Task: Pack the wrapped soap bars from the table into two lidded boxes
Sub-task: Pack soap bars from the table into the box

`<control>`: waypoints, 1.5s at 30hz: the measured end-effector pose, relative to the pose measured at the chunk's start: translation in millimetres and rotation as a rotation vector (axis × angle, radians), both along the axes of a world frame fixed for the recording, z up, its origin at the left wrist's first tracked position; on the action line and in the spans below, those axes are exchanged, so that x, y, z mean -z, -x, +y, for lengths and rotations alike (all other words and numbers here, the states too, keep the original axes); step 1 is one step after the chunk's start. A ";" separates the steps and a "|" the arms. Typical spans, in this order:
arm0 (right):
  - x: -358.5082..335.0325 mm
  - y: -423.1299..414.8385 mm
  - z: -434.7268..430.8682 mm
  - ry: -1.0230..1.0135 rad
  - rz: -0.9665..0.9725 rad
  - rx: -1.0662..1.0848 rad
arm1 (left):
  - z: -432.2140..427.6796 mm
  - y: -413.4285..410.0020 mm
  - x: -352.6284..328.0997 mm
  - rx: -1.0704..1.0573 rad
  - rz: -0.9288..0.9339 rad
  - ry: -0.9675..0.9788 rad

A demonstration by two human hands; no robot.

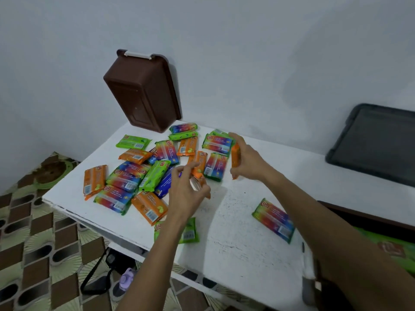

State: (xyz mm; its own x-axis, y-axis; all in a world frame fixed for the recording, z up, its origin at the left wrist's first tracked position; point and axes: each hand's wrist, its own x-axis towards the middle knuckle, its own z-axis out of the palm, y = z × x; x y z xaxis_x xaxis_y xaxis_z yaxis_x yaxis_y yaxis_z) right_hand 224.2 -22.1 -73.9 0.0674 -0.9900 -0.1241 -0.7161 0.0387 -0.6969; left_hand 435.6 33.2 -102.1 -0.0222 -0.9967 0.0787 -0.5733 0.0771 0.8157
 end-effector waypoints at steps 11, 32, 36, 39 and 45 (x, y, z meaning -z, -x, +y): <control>-55.7 98.3 184.3 0.126 -0.545 0.299 | 72.3 73.7 -32.9 0.119 0.568 -0.028; -0.7 167.4 320.2 -0.189 -0.319 0.216 | 140.3 168.2 -11.9 0.283 0.717 -0.225; 2.9 171.7 319.7 -0.195 -0.077 0.136 | 140.9 171.1 -14.2 0.297 0.675 -0.215; -3.7 175.8 319.4 -0.142 0.061 0.108 | 143.3 174.7 -18.1 0.337 0.631 -0.195; -25.2 172.2 315.2 0.080 -0.571 0.372 | 160.3 193.1 -36.5 0.540 0.617 -0.208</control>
